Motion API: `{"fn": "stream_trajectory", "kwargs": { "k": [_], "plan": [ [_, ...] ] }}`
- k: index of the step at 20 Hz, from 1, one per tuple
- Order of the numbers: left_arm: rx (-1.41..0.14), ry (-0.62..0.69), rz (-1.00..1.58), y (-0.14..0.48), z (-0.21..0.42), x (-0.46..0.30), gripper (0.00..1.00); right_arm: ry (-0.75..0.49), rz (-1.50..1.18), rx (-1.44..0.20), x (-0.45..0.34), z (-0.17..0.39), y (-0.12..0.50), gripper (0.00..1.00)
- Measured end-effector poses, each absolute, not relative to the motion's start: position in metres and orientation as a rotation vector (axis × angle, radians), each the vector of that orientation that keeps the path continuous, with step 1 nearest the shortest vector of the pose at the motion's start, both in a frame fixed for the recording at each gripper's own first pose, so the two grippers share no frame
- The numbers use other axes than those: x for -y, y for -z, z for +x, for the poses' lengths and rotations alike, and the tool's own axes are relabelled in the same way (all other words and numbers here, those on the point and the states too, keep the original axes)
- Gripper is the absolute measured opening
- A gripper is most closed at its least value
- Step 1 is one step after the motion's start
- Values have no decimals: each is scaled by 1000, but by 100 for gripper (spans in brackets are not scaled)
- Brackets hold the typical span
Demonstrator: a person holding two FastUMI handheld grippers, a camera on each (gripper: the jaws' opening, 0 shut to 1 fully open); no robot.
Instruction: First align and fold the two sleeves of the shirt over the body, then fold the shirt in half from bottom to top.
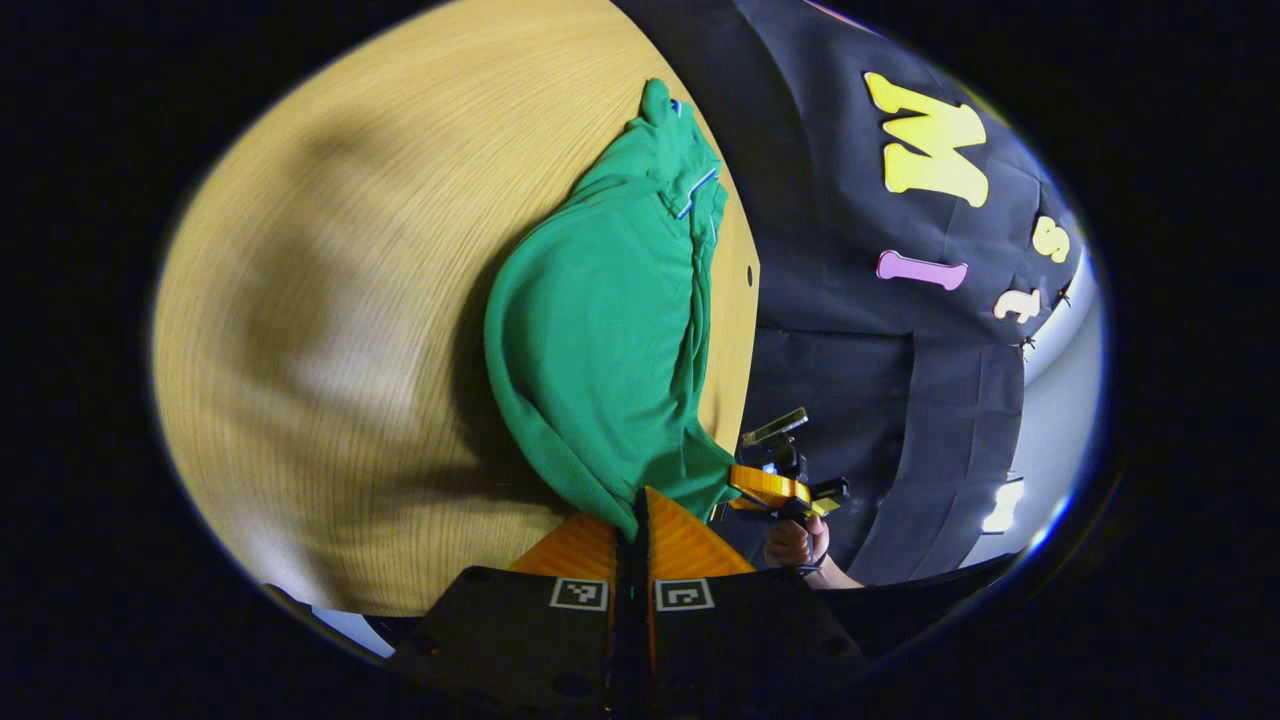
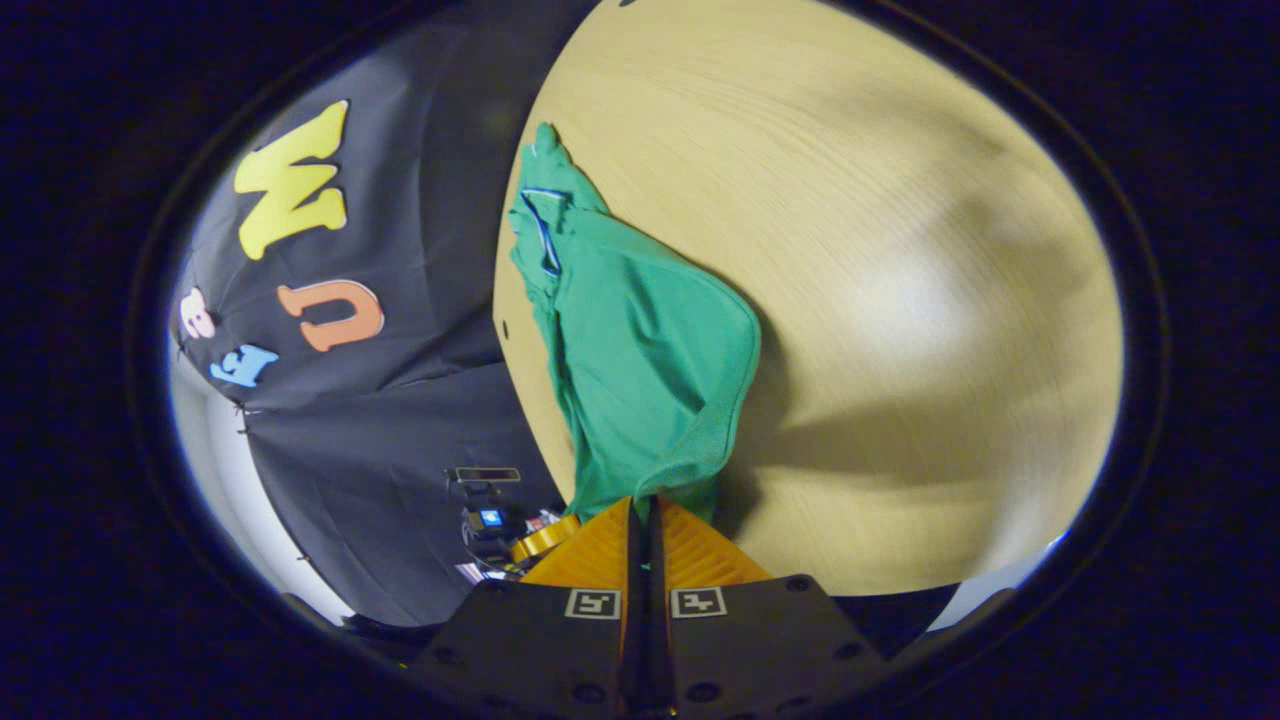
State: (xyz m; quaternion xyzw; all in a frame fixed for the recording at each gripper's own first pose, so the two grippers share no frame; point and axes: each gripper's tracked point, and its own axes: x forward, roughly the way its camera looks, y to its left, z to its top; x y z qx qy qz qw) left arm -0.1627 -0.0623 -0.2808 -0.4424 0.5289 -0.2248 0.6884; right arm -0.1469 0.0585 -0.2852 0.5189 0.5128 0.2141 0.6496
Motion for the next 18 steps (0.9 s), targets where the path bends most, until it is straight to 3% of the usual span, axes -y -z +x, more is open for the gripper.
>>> {"fn": "stream_trajectory", "kwargs": {
  "k": [10, 18],
  "plan": [
    [-1037, 559, -892, 202, -103, 51, 3, -596, 1265, -914, -49, -78, 169, 0],
    [-855, 561, -801, 141, 0, 35, 3, -626, 1184, -786, -42, -3, 102, 0]
  ]
}}
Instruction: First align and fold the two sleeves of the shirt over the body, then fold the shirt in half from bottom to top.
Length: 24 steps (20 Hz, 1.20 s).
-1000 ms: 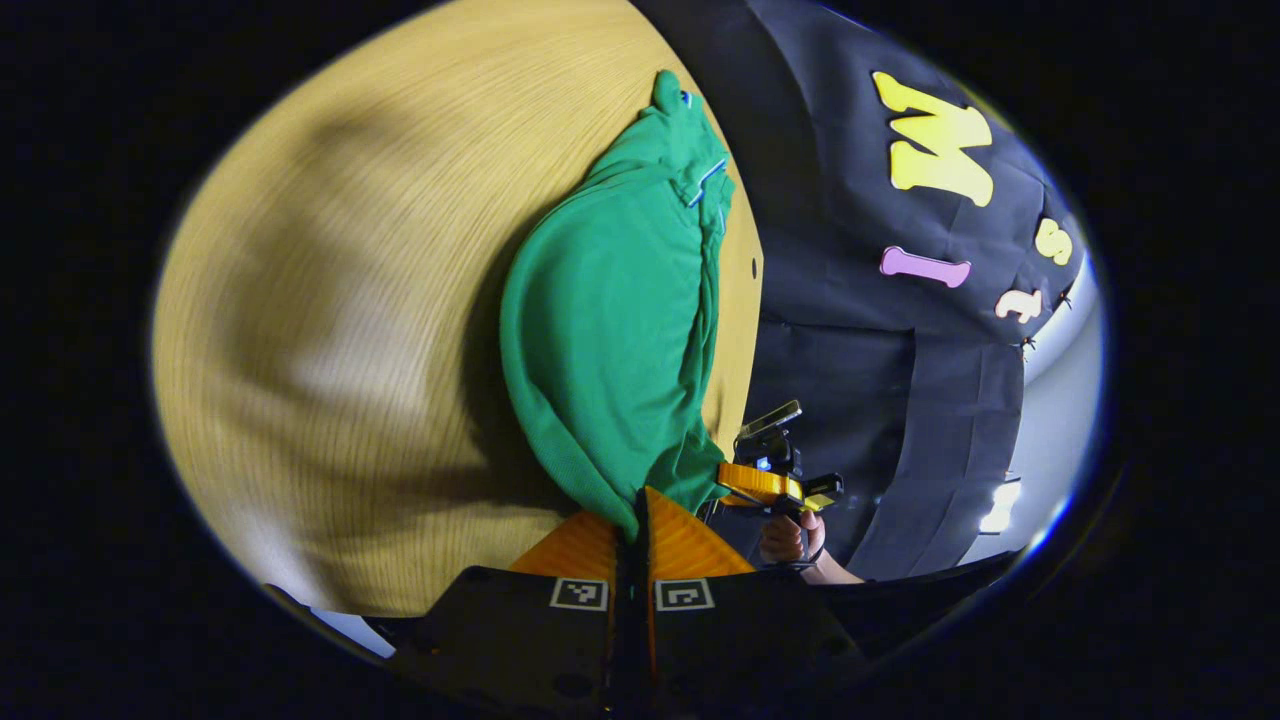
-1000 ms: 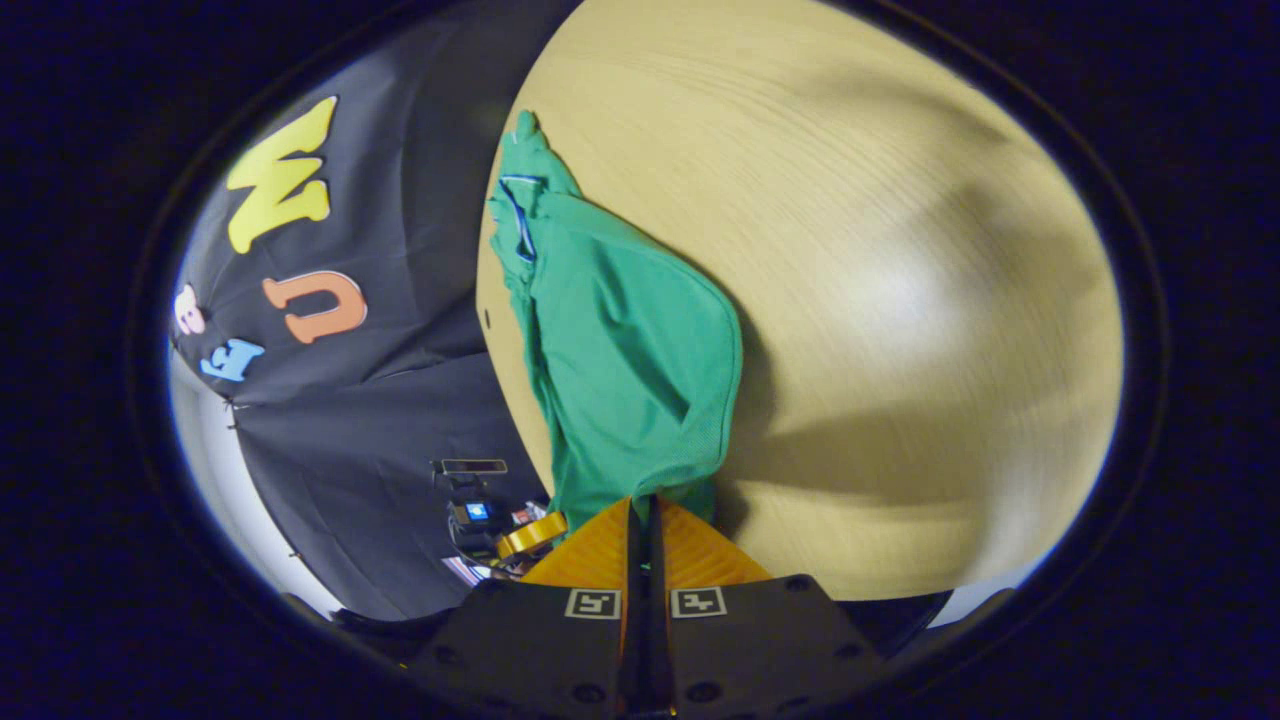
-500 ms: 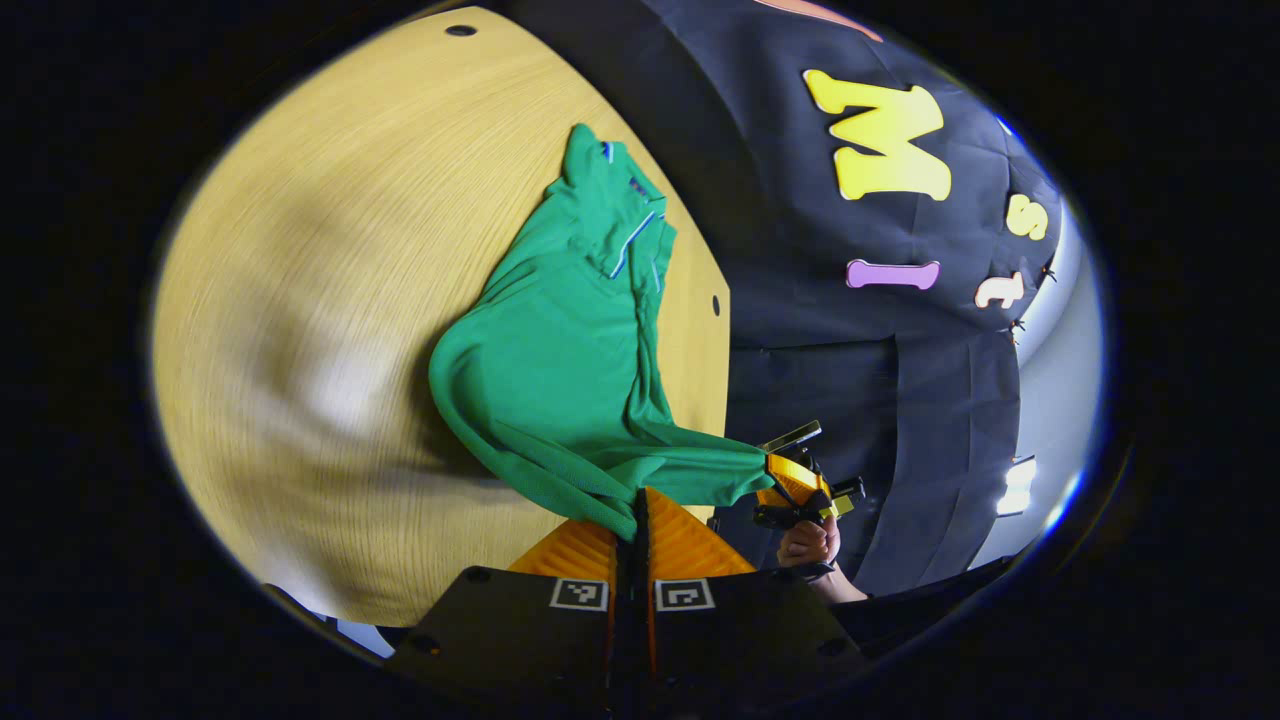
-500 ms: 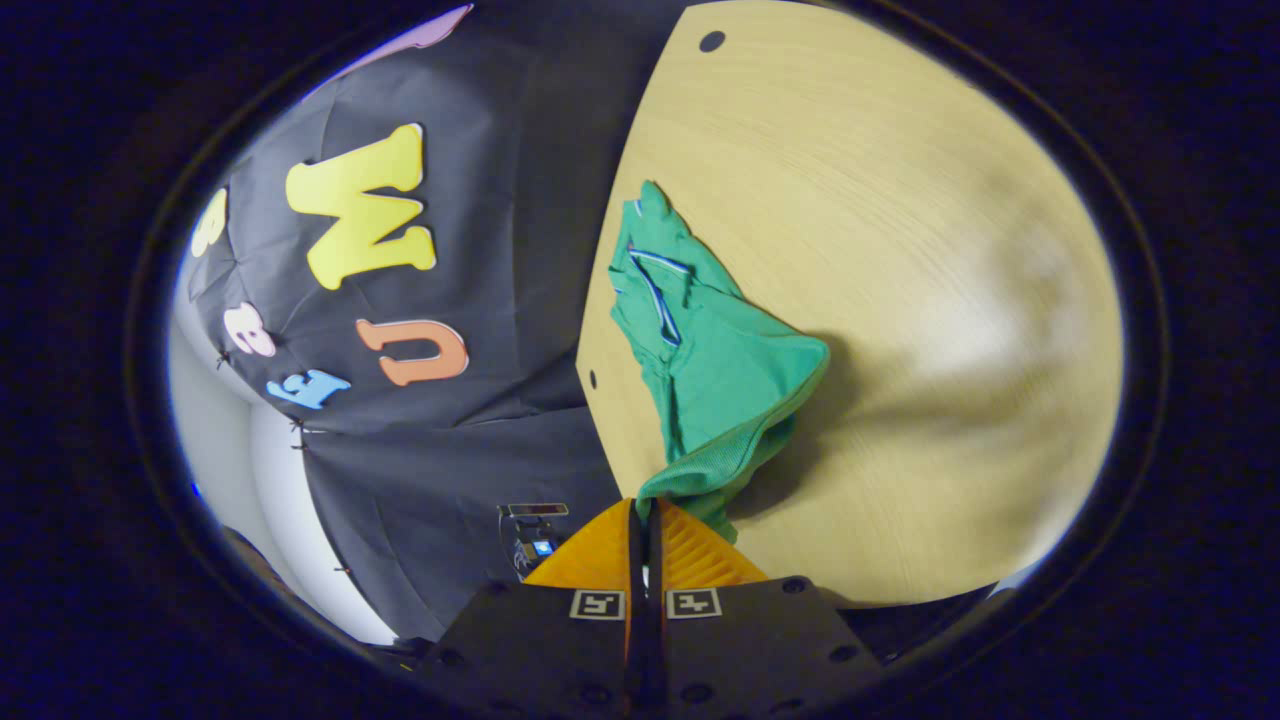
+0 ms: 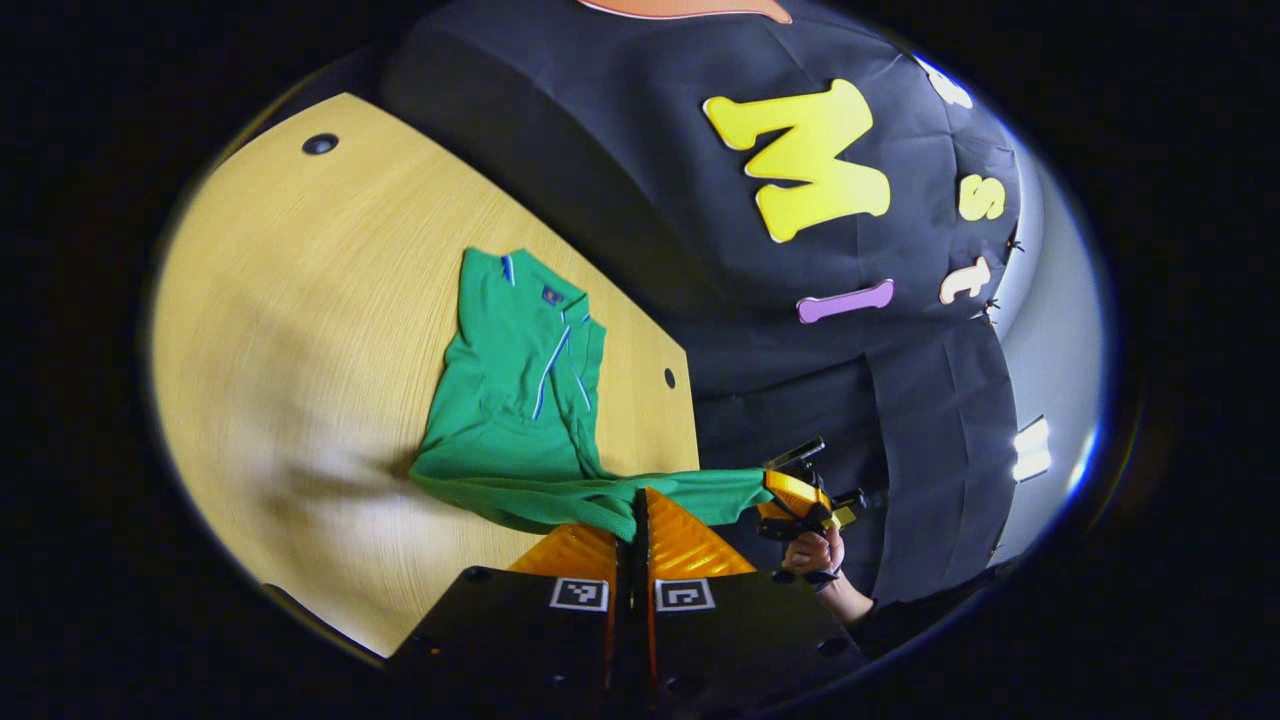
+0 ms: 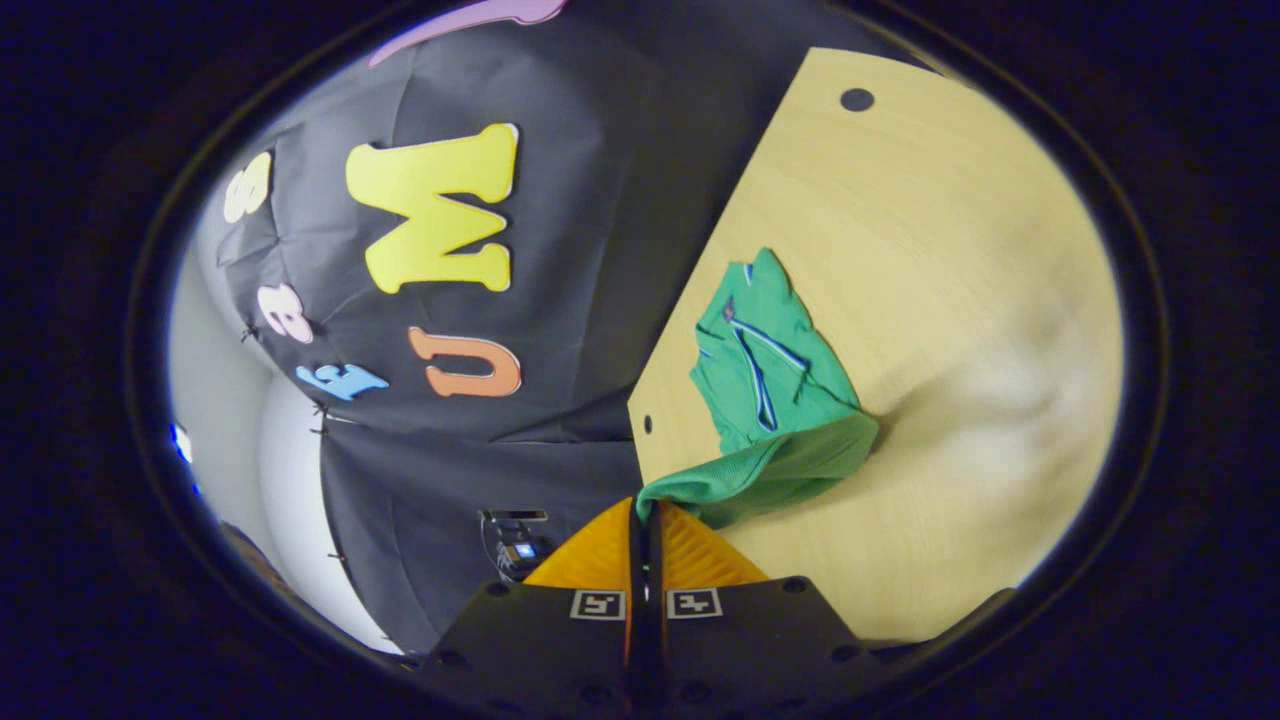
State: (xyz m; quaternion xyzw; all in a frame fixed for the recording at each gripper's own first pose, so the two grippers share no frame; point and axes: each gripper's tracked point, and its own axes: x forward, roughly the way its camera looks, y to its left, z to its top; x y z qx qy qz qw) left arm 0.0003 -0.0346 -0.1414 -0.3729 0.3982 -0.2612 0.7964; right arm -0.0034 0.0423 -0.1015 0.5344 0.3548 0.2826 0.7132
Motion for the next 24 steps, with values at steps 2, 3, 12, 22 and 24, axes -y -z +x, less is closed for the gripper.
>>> {"fn": "stream_trajectory", "kwargs": {
  "k": [2, 3, 12, 22, 24],
  "plan": [
    [-820, 548, -801, 132, 28, 27, 3, -626, 1194, -761, -42, 21, 89, 0],
    [-800, 544, -803, 127, 43, 24, 3, -624, 1198, -746, -40, 36, 85, 0],
    [-715, 500, -805, 160, 171, 22, 4, -564, 1227, -721, -43, 167, 110, 0],
    [-699, 359, -712, 261, 254, -4, 3, -446, 1186, -757, -43, 286, 184, 0],
    [-711, 324, -710, 276, 262, -9, 3, -432, 1187, -774, -47, 295, 194, 0]
  ]
}}
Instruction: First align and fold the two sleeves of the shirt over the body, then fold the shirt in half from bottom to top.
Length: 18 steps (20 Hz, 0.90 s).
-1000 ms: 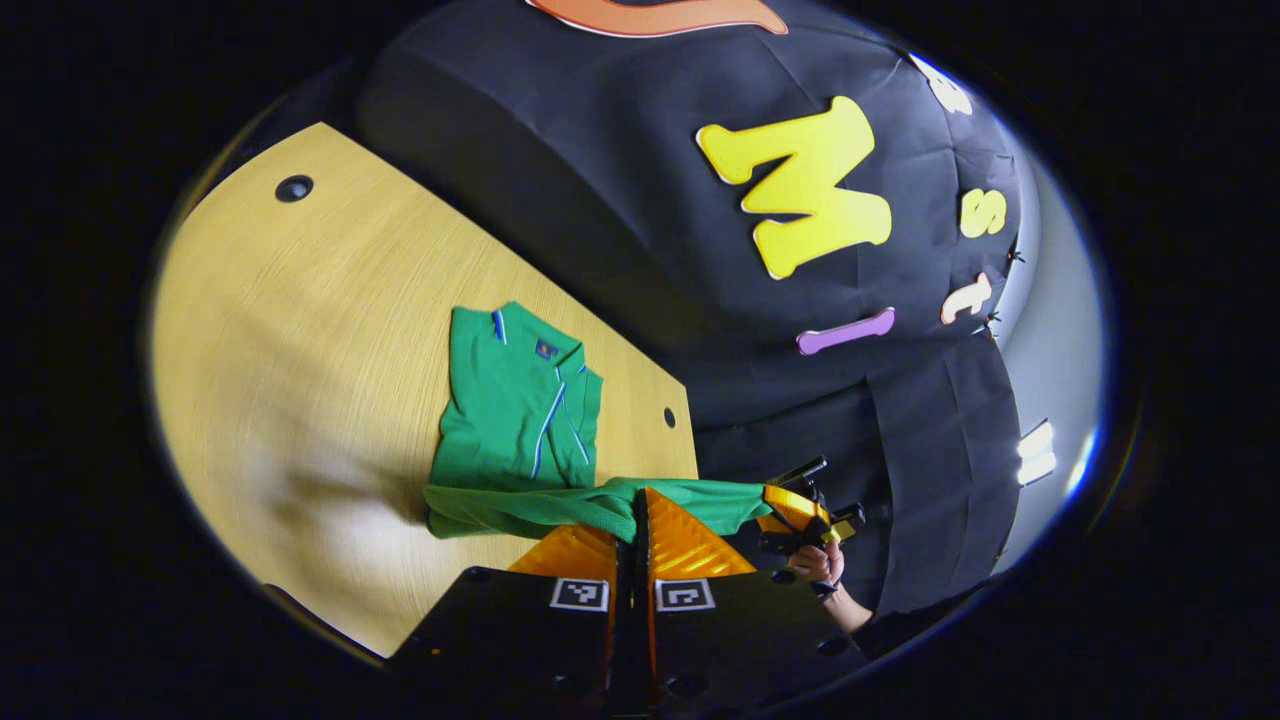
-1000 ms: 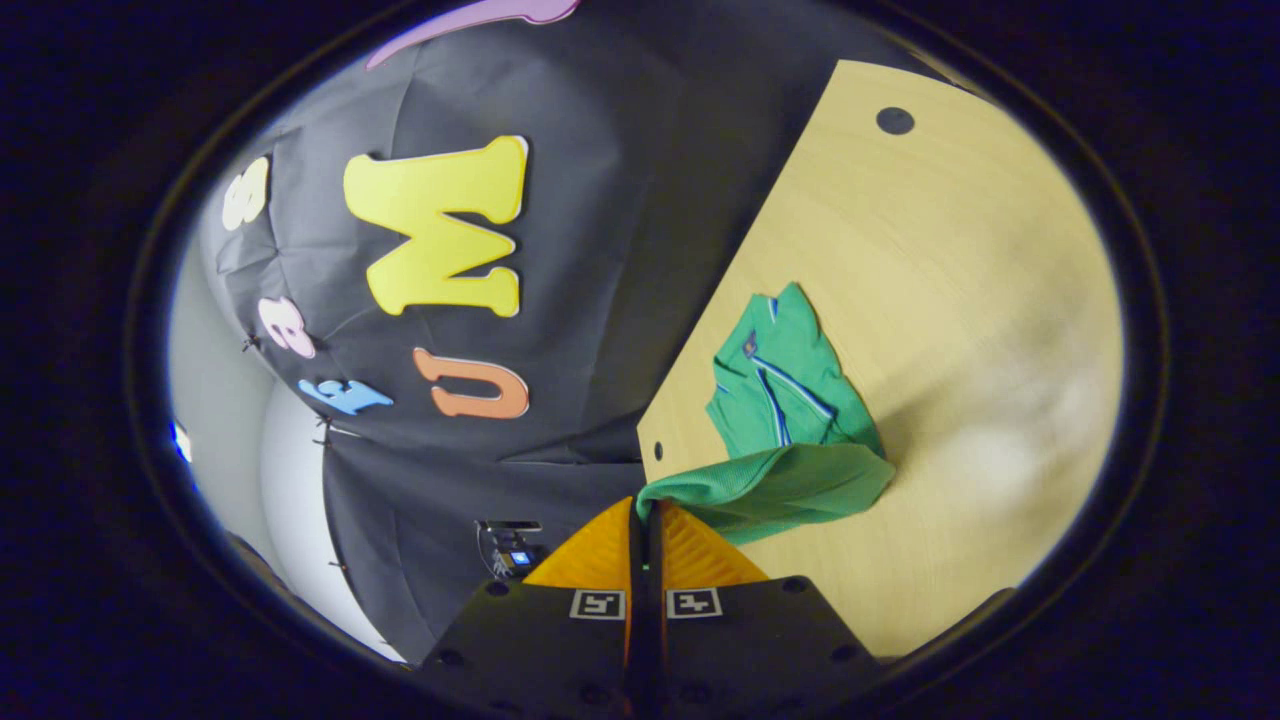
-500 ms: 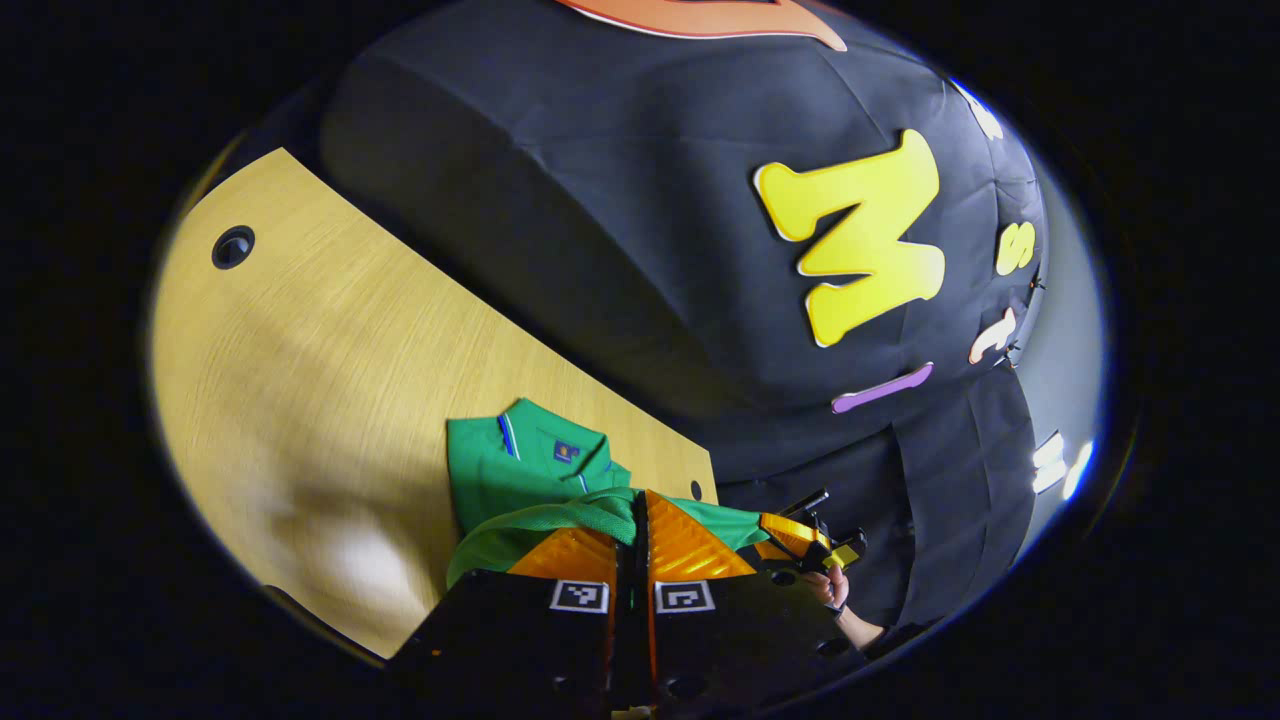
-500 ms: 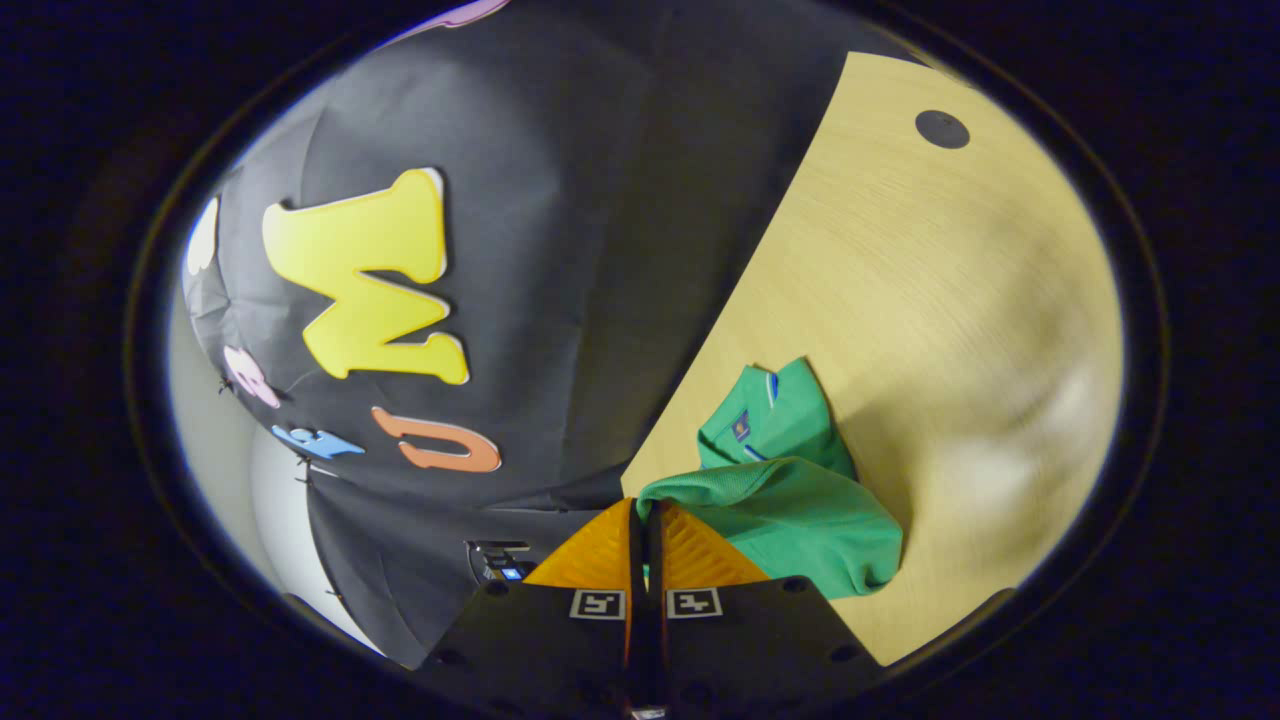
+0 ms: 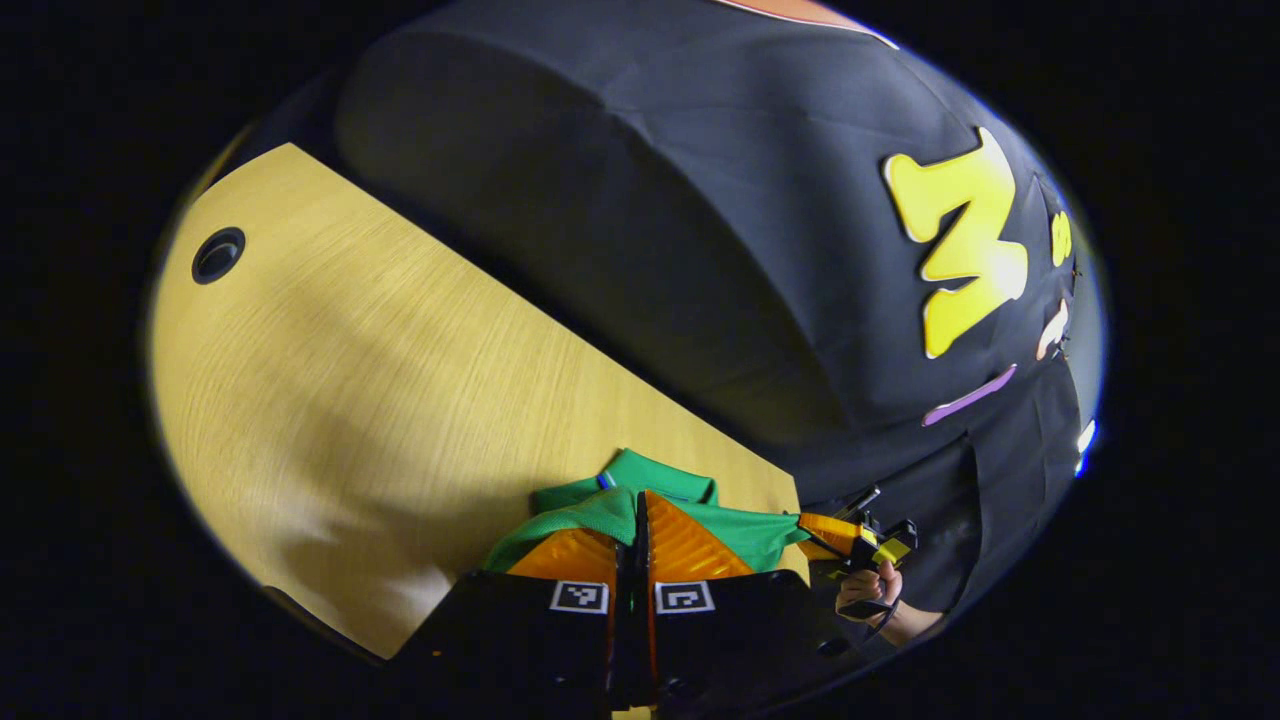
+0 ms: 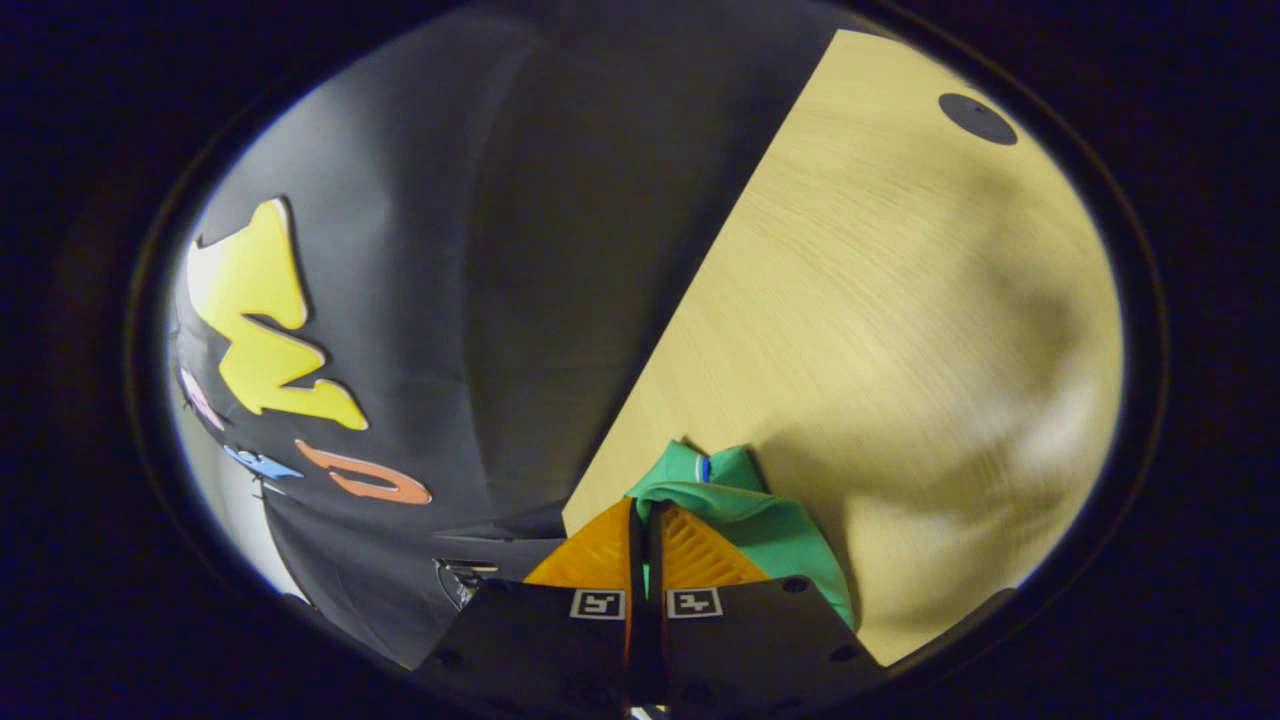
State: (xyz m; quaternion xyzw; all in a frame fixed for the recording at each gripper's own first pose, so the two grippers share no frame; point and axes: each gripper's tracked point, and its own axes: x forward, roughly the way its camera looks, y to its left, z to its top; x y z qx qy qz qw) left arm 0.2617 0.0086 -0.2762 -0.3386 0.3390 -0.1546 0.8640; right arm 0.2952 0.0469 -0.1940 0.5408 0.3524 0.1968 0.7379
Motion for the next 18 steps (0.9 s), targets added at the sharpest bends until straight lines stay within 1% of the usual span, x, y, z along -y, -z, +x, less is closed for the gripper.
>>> {"fn": "stream_trajectory", "kwargs": {
  "k": [2, 4, 5, 6, 7, 8, 9, 10, 11, 12, 13, 14, 15, 16, 17, 18],
  "plan": [
    [-705, 295, -713, 287, 268, -11, 3, -423, 1188, -770, -49, 300, 202, 0],
    [-712, 267, -713, 293, 270, -17, 5, -382, 1176, -762, -45, 307, 211, 0],
    [-721, 269, -727, 295, 269, -16, 6, -362, 1167, -757, -45, 309, 214, 0],
    [-719, 298, -751, 289, 267, -12, 6, -349, 1157, -752, -43, 308, 215, 1],
    [-721, 279, -733, 292, 268, -15, 8, -340, 1144, -743, -43, 308, 214, 3],
    [-727, 265, -700, 296, 268, -17, 10, -343, 1142, -727, -40, 309, 209, 0],
    [-737, 266, -673, 296, 266, -18, 11, -347, 1142, -715, -40, 310, 205, 15],
    [-753, 265, -637, 296, 263, -17, 11, -345, 1138, -708, -42, 309, 201, 35],
    [-773, 271, -602, 293, 259, -16, 0, -346, 1131, -703, -44, 306, 198, 49],
    [-788, 262, -573, 290, 256, -18, 14, -348, 1118, -699, -46, 304, 196, 63],
    [-790, 266, -559, 284, 255, -16, 21, -341, 1100, -695, -45, 300, 192, 72],
    [-792, 266, -546, 277, 250, -17, 23, -333, 1080, -690, -44, 296, 189, 81],
    [-788, 262, -537, 269, 246, -18, 17, -332, 1071, -680, -44, 289, 183, 81],
    [-781, 260, -533, 262, 241, -19, 21, -332, 1068, -673, -44, 283, 177, 90],
    [-776, 259, -527, 252, 238, -20, 37, -330, 1065, -667, -44, 277, 172, 90],
    [-774, 255, -515, 245, 233, -20, 51, -323, 1056, -660, -43, 269, 170, 91]
  ]
}}
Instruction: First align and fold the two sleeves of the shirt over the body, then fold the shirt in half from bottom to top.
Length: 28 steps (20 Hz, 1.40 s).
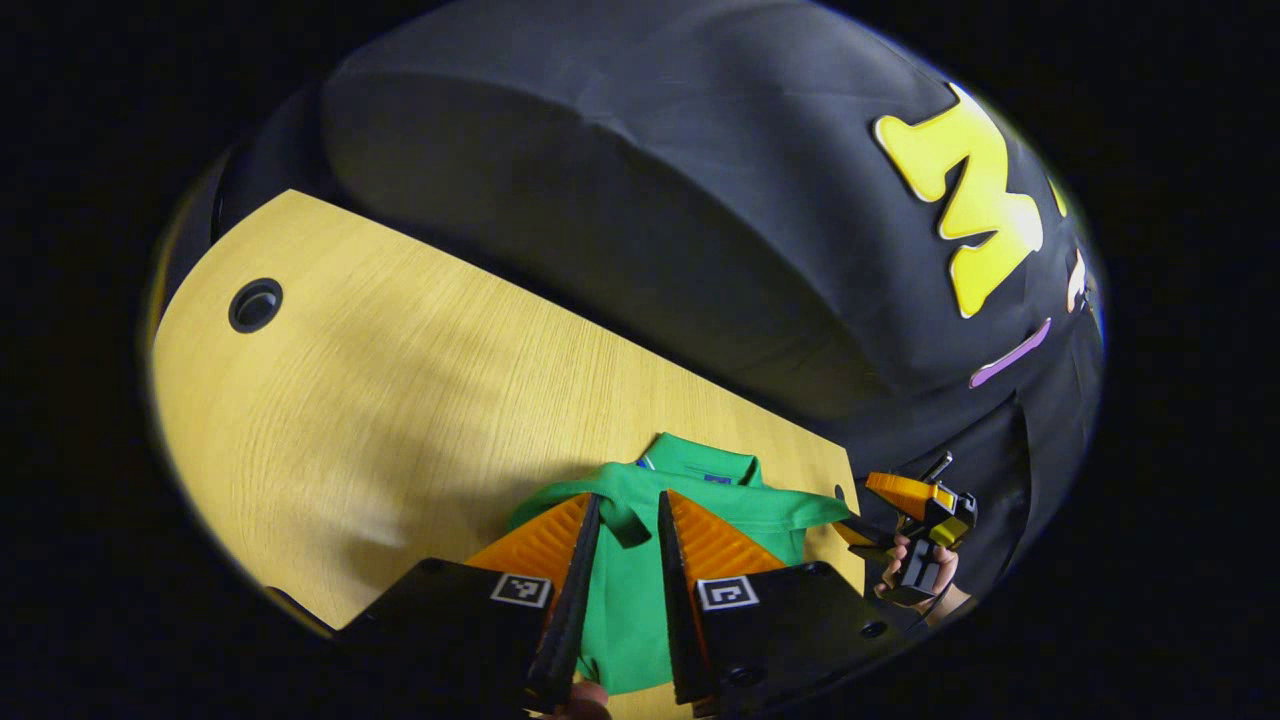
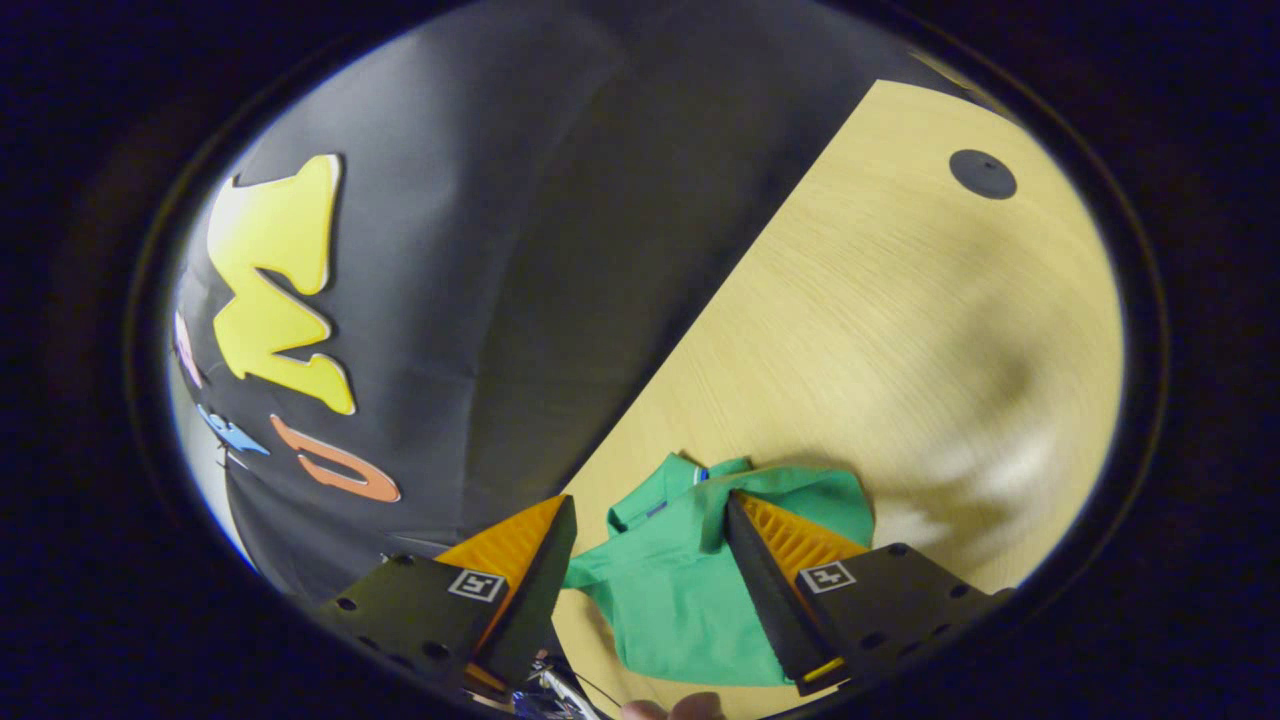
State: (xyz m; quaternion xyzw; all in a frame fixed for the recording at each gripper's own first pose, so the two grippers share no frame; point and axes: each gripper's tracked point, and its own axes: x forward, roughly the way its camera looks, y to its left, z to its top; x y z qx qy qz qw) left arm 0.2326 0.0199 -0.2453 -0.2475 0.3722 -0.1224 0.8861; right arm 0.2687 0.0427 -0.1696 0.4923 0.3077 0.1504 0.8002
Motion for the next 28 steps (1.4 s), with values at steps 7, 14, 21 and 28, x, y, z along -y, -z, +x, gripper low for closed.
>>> {"fn": "stream_trajectory", "kwargs": {
  "k": [7, 14, 21, 28],
  "plan": [
    [-751, 298, -180, 187, 175, -17, 57, -331, 939, -582, -36, 195, 129, 100],
    [-530, 267, 115, 113, 110, -1, 100, -324, 704, -453, -42, 106, 74, 87],
    [-241, 43, 14, 63, 67, -34, 100, -147, 154, -150, -47, 15, 17, 98],
    [-102, 0, 16, 46, 12, -19, 100, -58, -38, -60, -80, -74, 28, 92]
  ]
}}
